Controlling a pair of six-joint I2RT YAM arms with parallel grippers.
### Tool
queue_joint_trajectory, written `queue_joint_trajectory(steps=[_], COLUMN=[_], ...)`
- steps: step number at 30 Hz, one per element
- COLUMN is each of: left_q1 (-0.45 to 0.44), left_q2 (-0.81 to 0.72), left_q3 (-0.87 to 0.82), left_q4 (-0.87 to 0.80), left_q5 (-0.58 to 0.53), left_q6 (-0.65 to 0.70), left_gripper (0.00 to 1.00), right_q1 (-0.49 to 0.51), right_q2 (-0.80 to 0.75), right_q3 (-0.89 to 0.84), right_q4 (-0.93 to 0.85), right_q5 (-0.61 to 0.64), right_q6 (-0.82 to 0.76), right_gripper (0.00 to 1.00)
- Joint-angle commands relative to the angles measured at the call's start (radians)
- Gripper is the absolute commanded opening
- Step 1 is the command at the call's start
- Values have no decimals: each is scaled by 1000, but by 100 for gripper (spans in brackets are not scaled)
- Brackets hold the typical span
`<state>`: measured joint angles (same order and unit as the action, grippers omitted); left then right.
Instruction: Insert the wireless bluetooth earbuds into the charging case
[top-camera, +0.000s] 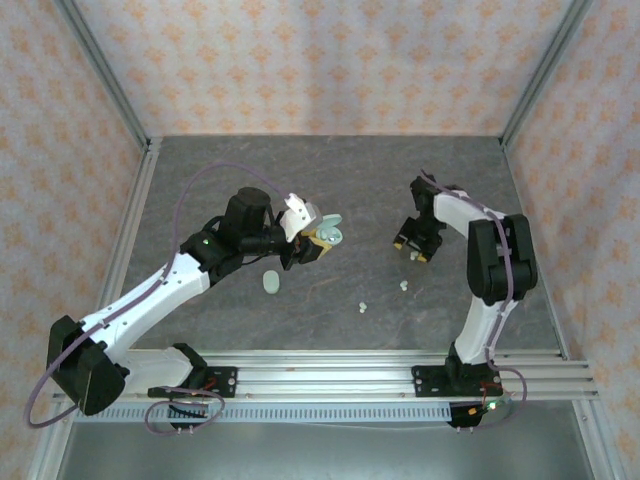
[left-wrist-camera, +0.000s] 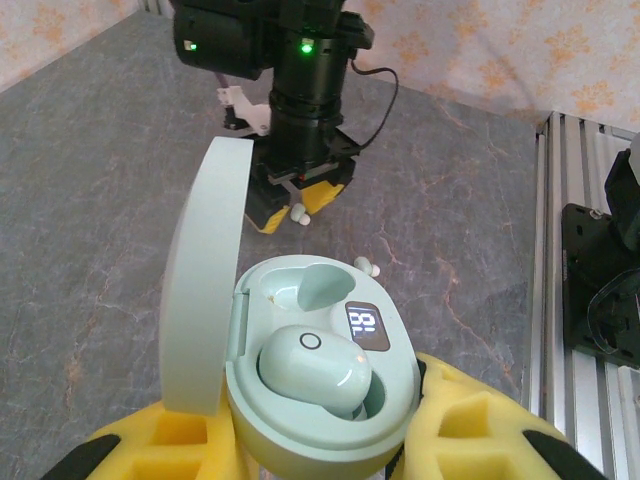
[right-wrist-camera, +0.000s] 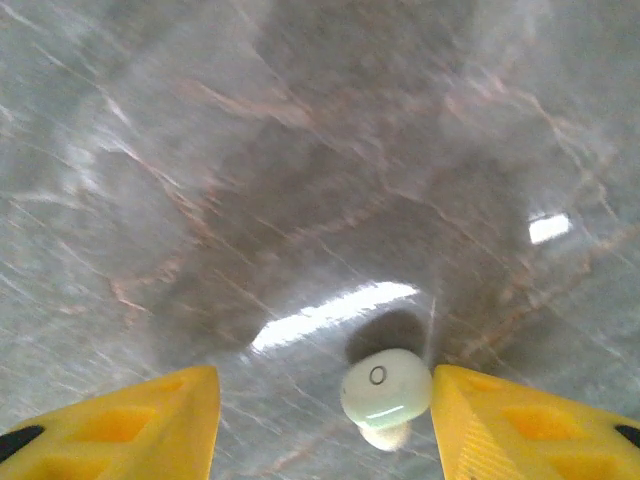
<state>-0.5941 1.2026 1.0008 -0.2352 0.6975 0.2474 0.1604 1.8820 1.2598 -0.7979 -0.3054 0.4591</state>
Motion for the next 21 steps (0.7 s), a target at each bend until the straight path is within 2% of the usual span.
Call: queue_joint_trajectory(steps=[1,11,16,21], left_q1=[-5,-4,-5,-4], left_q2=[-13,-23,-25,-26], left_q3=[-10,-18,-16,-13], left_q4=[3,-7,-8,-8], left_q5=[-13,-25,-25,-24], left_q6=[27,32,33,31], left_gripper=[13,12,12,12], right_q1=[17,75,97,100], right_q2=[47,114,68,3], right_q3=[67,208,218,184], right_q4=[-77,-170,-199,-200], right_q5=[95,179,229,222], right_q6=[-52,-145,-199,-357], right_gripper=[58,57,56,50])
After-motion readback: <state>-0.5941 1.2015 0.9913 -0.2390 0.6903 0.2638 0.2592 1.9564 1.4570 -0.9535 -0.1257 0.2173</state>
